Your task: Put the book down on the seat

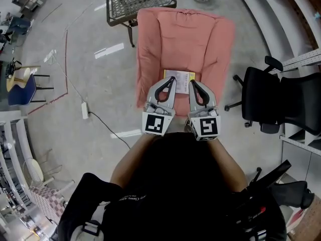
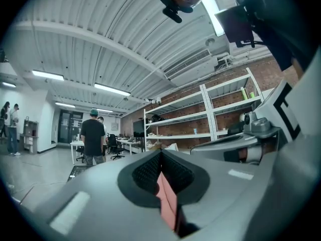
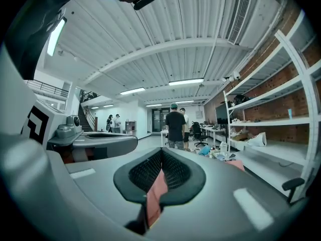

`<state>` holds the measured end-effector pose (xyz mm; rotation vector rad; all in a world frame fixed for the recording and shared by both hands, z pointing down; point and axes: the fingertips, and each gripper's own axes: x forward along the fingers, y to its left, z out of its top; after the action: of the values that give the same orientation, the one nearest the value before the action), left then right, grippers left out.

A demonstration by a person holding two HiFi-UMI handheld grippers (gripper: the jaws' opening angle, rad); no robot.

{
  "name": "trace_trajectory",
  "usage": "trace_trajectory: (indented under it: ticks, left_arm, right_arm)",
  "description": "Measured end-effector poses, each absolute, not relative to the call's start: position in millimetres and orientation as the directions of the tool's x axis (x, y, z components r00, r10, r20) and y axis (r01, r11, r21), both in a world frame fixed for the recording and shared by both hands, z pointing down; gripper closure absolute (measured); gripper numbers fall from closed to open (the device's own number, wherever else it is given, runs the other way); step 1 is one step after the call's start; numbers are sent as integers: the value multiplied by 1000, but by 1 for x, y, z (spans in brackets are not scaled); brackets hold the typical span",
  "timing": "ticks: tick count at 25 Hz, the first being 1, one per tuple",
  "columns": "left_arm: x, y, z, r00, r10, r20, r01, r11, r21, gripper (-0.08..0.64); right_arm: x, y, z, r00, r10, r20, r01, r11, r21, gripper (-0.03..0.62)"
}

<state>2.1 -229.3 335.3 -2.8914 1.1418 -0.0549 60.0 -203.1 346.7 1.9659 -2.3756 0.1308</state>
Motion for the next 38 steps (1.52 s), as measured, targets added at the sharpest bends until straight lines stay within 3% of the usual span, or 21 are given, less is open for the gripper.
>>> trace_trajectory:
  ticks: [10, 24, 27, 38]
  left_arm:
    - [-3, -210, 317, 722, -692, -10, -691, -720, -56, 563]
    - [-6, -176, 297, 724, -688, -45, -682, -704, -199, 563]
    - [-5, -156, 302, 707, -707, -5, -695, -695, -184, 563]
    - [-21, -107, 300, 707, -705, -52, -696, -681, -228, 563]
  right_arm:
    - [56, -184, 321, -198, -979, 48, -980, 197, -21, 580]
    - [55, -153, 302, -224, -975, 0, -975, 224, -8, 581]
    - [57, -138, 304, -226, -974, 8, -973, 225, -49, 581]
    - [41, -88, 317, -243, -968, 56, -970, 243, -7, 583]
